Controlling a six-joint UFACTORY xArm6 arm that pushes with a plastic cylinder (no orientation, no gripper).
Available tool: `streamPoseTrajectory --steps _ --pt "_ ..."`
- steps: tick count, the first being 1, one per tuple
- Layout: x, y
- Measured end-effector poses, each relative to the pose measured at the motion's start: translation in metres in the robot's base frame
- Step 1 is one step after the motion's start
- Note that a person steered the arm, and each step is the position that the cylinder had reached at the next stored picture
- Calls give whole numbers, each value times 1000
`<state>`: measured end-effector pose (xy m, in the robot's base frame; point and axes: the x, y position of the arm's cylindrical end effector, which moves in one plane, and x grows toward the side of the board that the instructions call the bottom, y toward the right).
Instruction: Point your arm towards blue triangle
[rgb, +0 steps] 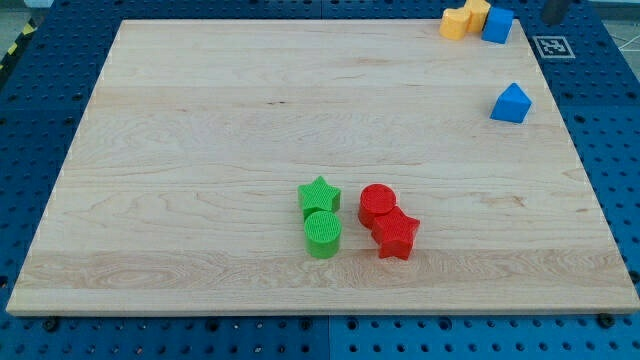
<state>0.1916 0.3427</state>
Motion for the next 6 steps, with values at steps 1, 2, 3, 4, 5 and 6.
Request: streamPoseTrajectory --steps 1,2,3,4,5,6 --pt "0 -18" --pt "0 -54" --pt "0 -49" --pt "2 -9" --pt "12 3" --pt "80 2"
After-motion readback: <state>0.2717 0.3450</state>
